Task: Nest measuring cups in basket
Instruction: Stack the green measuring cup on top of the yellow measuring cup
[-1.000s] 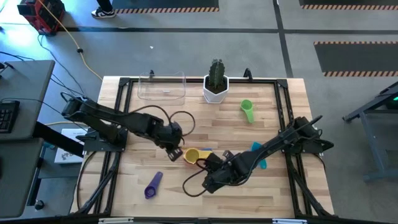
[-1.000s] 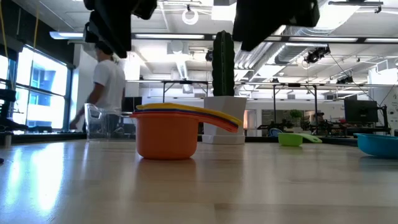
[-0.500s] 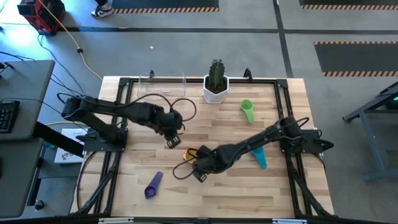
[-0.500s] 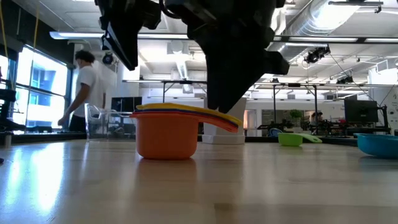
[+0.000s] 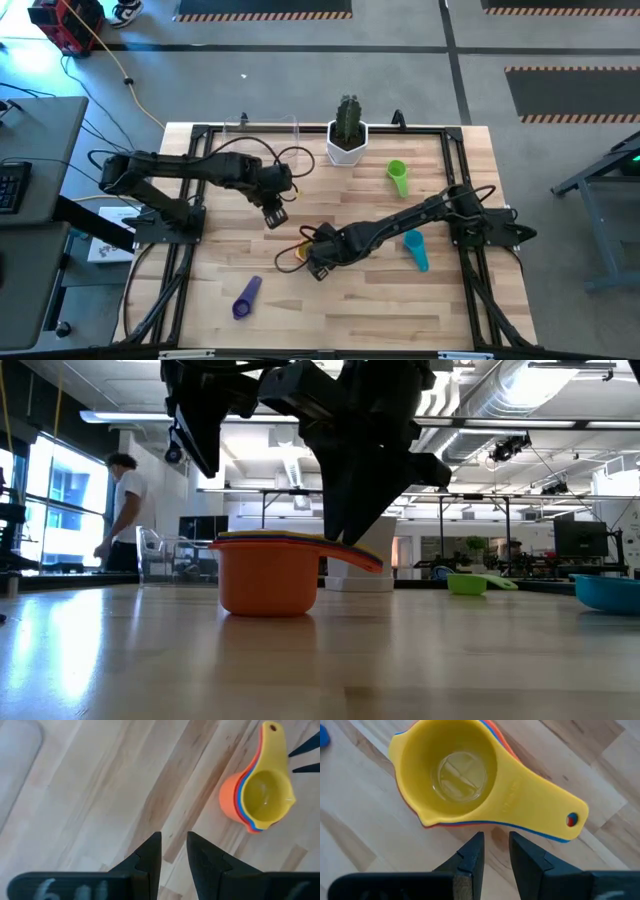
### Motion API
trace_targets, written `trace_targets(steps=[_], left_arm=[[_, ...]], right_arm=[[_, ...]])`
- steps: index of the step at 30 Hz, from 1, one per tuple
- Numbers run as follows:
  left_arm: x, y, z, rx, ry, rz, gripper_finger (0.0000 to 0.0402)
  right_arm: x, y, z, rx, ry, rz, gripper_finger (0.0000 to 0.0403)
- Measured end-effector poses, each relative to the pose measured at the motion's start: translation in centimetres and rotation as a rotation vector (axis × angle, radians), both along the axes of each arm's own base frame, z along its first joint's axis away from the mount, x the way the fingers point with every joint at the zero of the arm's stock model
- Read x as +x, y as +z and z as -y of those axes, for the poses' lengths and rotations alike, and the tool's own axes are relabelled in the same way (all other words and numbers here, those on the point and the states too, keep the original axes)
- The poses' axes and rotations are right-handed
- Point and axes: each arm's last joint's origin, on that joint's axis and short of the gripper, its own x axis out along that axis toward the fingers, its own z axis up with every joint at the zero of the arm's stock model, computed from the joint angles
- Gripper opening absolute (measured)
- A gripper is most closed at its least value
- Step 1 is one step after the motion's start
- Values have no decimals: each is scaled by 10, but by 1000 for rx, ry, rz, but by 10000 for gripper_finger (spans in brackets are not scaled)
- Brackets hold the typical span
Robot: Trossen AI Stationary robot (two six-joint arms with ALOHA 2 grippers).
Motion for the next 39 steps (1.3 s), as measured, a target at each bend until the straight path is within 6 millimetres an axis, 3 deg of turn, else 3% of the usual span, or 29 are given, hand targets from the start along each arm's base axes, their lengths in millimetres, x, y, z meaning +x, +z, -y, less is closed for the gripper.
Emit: trace_targets(steps=[12,18,26,39], left_arm=[[-2,0,-7,-4,-67,-15,80],[-2,0,-6,-20,-124,-13,80],[-3,0,-6,9,-186,-19,80],[-3,0,-7,22,-189,-24,80]], right_arm=[[-1,1,-2,53,-38,-17,80],[-2,20,-1,37,-30,2,80],[-16,44,22,-79,-75,-18,80],[-46,64,65,-265,-71,-250,80]])
